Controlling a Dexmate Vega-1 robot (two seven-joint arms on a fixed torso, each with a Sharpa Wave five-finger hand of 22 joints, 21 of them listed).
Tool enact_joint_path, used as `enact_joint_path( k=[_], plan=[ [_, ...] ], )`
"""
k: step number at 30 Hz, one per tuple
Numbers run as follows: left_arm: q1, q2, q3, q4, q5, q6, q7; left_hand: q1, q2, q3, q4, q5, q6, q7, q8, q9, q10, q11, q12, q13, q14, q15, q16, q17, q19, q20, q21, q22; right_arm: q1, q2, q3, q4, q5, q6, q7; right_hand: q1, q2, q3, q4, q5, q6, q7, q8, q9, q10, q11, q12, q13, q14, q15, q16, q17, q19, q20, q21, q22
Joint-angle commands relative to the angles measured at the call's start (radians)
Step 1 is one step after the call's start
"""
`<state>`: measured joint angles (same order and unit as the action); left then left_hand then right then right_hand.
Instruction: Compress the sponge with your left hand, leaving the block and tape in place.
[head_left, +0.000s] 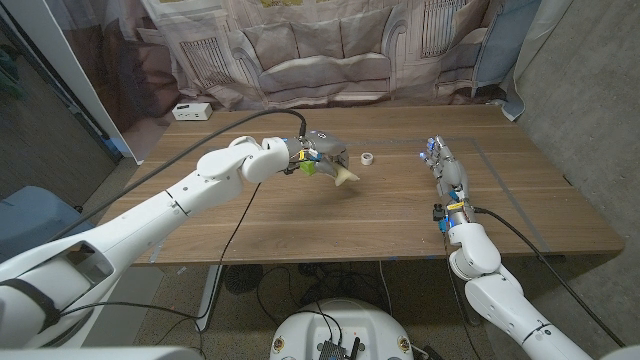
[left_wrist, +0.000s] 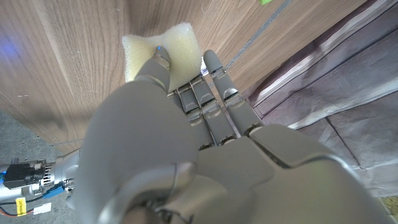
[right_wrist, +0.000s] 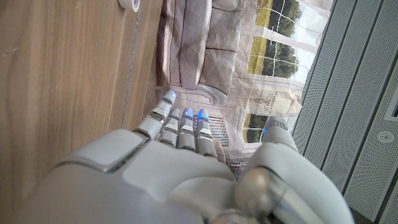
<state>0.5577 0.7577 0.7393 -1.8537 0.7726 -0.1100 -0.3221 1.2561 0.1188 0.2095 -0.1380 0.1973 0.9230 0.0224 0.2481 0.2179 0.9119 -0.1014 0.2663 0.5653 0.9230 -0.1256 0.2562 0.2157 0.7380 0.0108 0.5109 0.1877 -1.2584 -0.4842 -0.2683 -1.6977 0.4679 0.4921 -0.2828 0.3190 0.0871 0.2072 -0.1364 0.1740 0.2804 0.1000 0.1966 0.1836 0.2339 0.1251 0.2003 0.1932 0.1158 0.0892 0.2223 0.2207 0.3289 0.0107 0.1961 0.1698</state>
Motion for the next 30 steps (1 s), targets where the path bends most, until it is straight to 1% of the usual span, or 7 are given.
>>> enact_joint_path(
  k=[1, 8, 10, 12, 18, 27, 30],
  plan=[
    [0.010, -0.001, -0.002, -0.013, -0.006, 0.012, 0.003, 0.017, 0.005, -0.001, -0.008, 0.001, 0.028, 0.001, 0.013, 0.005, 0.028, -0.005, 0.017, 0.012, 0.026, -0.021, 0.024, 0.019, 0.021, -0.001, 0.016, 0.003, -0.005, -0.004, 0.004, -0.005, 0.000, 0.003, 0.004, 0.009, -0.002, 0.000, 0.000, 0.006, 0.005, -0.002, -0.002, 0.002, 0.009, 0.004, 0.000, 0.001, 0.009, 0.001, -0.001, 0.005, 0.008, 0.001, 0.002, 0.004],
    [0.012, 0.001, -0.004, -0.013, -0.011, 0.011, 0.007, 0.027, 0.004, 0.005, -0.016, 0.001, 0.077, -0.008, 0.040, 0.018, 0.063, -0.013, 0.038, 0.032, 0.045, -0.030, 0.031, 0.021, 0.039, -0.004, 0.028, 0.005, -0.006, -0.004, 0.003, -0.006, 0.000, 0.003, 0.004, 0.009, -0.002, 0.000, 0.001, 0.006, 0.005, -0.001, -0.002, 0.003, 0.010, 0.004, 0.000, 0.001, 0.009, 0.001, -0.001, 0.005, 0.008, 0.001, 0.002, 0.004],
    [0.011, 0.001, -0.005, -0.013, -0.015, 0.009, 0.006, 0.042, 0.007, 0.012, -0.023, 0.003, 0.088, -0.010, 0.048, 0.023, 0.074, -0.018, 0.045, 0.040, 0.055, -0.028, 0.036, 0.024, 0.043, -0.003, 0.032, 0.006, -0.006, -0.003, 0.003, -0.006, -0.002, 0.004, 0.003, 0.009, -0.002, -0.001, 0.001, 0.006, 0.006, -0.001, -0.002, 0.003, 0.010, 0.004, 0.000, 0.001, 0.009, 0.002, -0.001, 0.005, 0.008, 0.001, 0.002, 0.004],
    [0.011, 0.001, -0.005, -0.012, -0.015, 0.007, 0.009, 0.070, 0.010, 0.019, -0.033, 0.005, 0.128, -0.012, 0.075, 0.037, 0.089, -0.013, 0.058, 0.060, 0.067, -0.037, 0.054, 0.041, 0.046, -0.003, 0.040, 0.007, -0.006, -0.002, 0.003, -0.005, -0.002, 0.005, 0.003, 0.008, -0.002, -0.001, 0.001, 0.006, 0.006, 0.000, -0.001, 0.003, 0.010, 0.004, 0.000, 0.001, 0.009, 0.003, -0.001, 0.005, 0.008, 0.001, 0.002, 0.004],
    [0.003, -0.006, 0.001, -0.005, -0.015, 0.006, 0.001, 0.102, 0.013, 0.024, -0.035, 0.007, 0.141, -0.008, 0.099, 0.058, 0.104, -0.016, 0.078, 0.093, 0.087, -0.048, 0.076, 0.060, 0.066, -0.006, 0.057, 0.009, -0.006, -0.001, 0.003, -0.006, -0.007, 0.005, -0.002, 0.008, -0.003, -0.001, 0.001, 0.005, 0.006, -0.001, -0.002, 0.003, 0.010, 0.004, 0.000, 0.001, 0.010, 0.001, -0.001, 0.005, 0.009, 0.001, 0.002, 0.004],
    [-0.004, -0.020, 0.007, 0.005, -0.039, 0.018, -0.021, 0.173, 0.012, 0.035, -0.034, -0.008, 0.105, 0.033, 0.134, 0.116, 0.083, 0.041, 0.116, 0.190, 0.138, -0.049, 0.110, 0.090, 0.128, 0.006, 0.108, 0.009, -0.008, 0.000, 0.005, -0.005, -0.009, 0.003, -0.005, 0.008, -0.003, -0.001, 0.001, 0.005, 0.005, 0.000, -0.002, 0.003, 0.010, 0.004, 0.000, 0.001, 0.010, 0.002, -0.001, 0.005, 0.009, 0.001, 0.002, 0.004],
    [0.001, -0.020, 0.007, -0.001, -0.037, 0.029, -0.018, 0.188, 0.012, 0.039, -0.033, -0.013, 0.101, 0.039, 0.144, 0.131, 0.074, 0.043, 0.125, 0.216, 0.150, -0.044, 0.116, 0.098, 0.149, 0.006, 0.123, 0.008, -0.009, -0.002, 0.006, -0.007, -0.011, 0.001, -0.008, 0.008, -0.003, -0.001, 0.001, 0.005, 0.006, 0.000, -0.002, 0.003, 0.010, 0.004, 0.000, 0.001, 0.010, 0.001, -0.001, 0.005, 0.009, 0.001, 0.002, 0.004]
  ],
)
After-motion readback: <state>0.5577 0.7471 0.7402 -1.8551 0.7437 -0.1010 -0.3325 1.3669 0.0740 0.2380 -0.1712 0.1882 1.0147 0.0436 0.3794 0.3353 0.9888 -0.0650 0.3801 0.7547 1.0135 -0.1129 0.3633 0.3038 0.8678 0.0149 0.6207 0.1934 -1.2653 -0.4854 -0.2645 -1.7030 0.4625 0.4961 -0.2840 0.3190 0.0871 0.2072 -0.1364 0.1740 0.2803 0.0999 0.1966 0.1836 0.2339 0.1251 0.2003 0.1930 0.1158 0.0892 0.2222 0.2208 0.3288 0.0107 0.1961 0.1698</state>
